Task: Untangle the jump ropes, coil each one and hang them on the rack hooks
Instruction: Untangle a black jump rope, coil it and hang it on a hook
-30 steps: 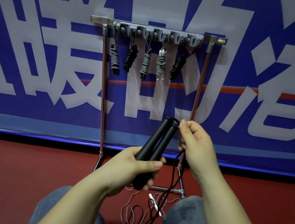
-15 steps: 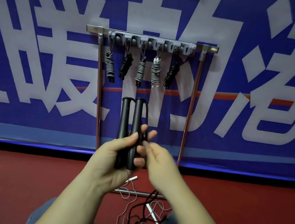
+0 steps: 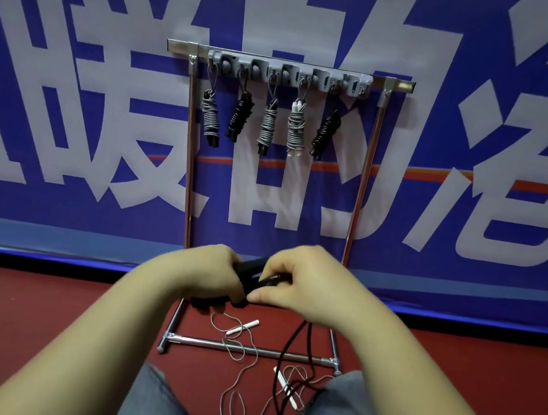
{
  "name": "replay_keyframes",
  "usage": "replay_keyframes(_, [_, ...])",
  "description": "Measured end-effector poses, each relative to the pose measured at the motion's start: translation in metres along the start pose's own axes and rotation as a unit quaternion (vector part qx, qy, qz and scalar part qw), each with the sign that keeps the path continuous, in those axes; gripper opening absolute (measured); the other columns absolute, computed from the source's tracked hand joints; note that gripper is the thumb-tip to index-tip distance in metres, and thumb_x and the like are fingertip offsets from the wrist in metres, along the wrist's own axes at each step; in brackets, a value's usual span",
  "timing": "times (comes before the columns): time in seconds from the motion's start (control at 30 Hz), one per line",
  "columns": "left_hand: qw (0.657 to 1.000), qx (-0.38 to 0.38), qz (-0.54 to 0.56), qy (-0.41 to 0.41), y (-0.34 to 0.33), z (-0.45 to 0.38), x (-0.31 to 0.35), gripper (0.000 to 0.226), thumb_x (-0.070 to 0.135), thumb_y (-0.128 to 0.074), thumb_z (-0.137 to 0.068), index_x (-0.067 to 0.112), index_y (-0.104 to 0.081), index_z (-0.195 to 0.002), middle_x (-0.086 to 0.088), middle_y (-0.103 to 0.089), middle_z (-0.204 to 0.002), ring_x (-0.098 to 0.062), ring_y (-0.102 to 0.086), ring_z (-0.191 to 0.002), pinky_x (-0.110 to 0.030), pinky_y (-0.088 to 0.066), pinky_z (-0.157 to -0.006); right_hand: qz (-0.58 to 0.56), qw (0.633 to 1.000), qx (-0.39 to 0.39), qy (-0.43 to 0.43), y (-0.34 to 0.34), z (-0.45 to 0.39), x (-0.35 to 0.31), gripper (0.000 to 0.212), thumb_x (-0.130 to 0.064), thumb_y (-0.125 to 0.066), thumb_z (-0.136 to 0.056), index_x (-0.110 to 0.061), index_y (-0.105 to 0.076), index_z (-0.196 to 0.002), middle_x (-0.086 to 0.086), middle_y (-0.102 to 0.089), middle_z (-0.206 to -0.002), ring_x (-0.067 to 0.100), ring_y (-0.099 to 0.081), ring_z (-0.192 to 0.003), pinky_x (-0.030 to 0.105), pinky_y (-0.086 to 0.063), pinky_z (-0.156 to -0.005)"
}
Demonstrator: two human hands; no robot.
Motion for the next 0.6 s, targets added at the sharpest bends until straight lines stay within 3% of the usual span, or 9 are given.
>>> replay_keyframes(0.13, [0.985, -0.149, -0.050, -0.066, -0.011, 0.012, 0.012, 0.014, 0.010, -0.069, -0.074, 0.015, -0.066, -0.086, -0.013, -0.069, -0.077, -0.019, -0.059, -0.060, -0.026, -0.046, -0.057, -0.029, 0.999, -0.034, 0.029, 0.009, -0.011, -0.009, 0.035, -0.046, -0.081, -0.062, -0.019, -0.061, -0.069, -0.010, -0.055, -0.057, 0.003, -0.047, -0.053, 0.025, -0.042, -0.055])
replay_keyframes(0.27, [0.937, -0.287, 0.100, -0.175, -0.031, 0.038, 0.030, 0.023, -0.008, -0.063, -0.080, 0.014, -0.066, -0.084, 0.006, -0.068, -0.066, -0.004, -0.059, -0.053, -0.016, -0.049, -0.051, -0.202, 0.968, -0.150, 0.020, 0.006, -0.014, -0.012, 0.045, -0.055, -0.069, -0.071, -0.012, -0.062, -0.077, -0.012, -0.050, -0.047, 0.000, -0.042, -0.041, 0.012, -0.036, -0.046])
replay_keyframes(0.33, [0.895, -0.310, 0.217, -0.235, -0.033, 0.045, 0.037, 0.023, -0.005, -0.064, -0.076, 0.011, -0.068, -0.092, 0.004, -0.070, -0.076, -0.005, -0.060, -0.054, -0.017, -0.049, -0.050, -0.378, 0.896, -0.229, 0.044, -0.003, -0.009, -0.021, 0.062, -0.071, -0.061, -0.066, -0.011, -0.061, -0.084, -0.009, -0.059, -0.055, 0.001, -0.052, -0.046, 0.011, -0.042, -0.048])
replay_keyframes(0.4, [0.833, -0.328, 0.343, -0.282, -0.031, 0.048, 0.041, 0.026, 0.004, -0.068, -0.076, 0.013, -0.070, -0.100, 0.001, -0.069, -0.085, -0.008, -0.061, -0.055, -0.019, -0.049, -0.050, -0.537, 0.802, -0.252, 0.073, -0.001, -0.004, -0.028, 0.079, -0.079, -0.059, -0.056, -0.009, -0.063, -0.092, 0.002, -0.068, -0.076, 0.013, -0.064, -0.065, 0.021, -0.052, -0.061])
replay_keyframes(0.47, [0.789, -0.329, 0.418, -0.308, -0.029, 0.046, 0.042, 0.027, 0.015, -0.073, -0.077, 0.014, -0.069, -0.103, -0.002, -0.067, -0.089, -0.010, -0.060, -0.056, -0.022, -0.051, -0.051, -0.582, 0.778, -0.211, 0.106, 0.002, -0.001, -0.029, 0.078, -0.078, -0.065, -0.051, -0.013, -0.067, -0.093, 0.007, -0.068, -0.088, 0.018, -0.065, -0.073, 0.027, -0.054, -0.066])
replay_keyframes(0.53, [0.768, -0.324, 0.457, -0.312, -0.029, 0.041, 0.041, 0.029, 0.020, -0.073, -0.078, 0.012, -0.069, -0.105, -0.004, -0.067, -0.090, -0.011, -0.059, -0.056, -0.023, -0.051, -0.050, -0.552, 0.818, -0.108, 0.119, 0.005, -0.002, -0.029, 0.054, -0.062, -0.075, -0.057, -0.018, -0.067, -0.085, 0.004, -0.066, -0.080, 0.012, -0.059, -0.057, 0.024, -0.052, -0.056])
replay_keyframes(0.6, [0.743, -0.338, 0.492, -0.303, -0.030, 0.039, 0.041, 0.033, 0.024, -0.067, -0.080, 0.008, -0.067, -0.108, -0.007, -0.066, -0.093, -0.013, -0.060, -0.058, -0.023, -0.051, -0.050, -0.517, 0.852, 0.016, 0.078, 0.010, -0.003, -0.022, 0.027, -0.039, -0.078, -0.067, -0.018, -0.064, -0.075, 0.003, -0.061, -0.065, 0.010, -0.048, -0.044, 0.024, -0.046, -0.042])
Point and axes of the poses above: each hand's wrist, its own z-axis away from the middle knuckle, its own y-axis out of the back of the hand, x = y × z, the point moved 9 cm from there along -z, towards the middle knuckle
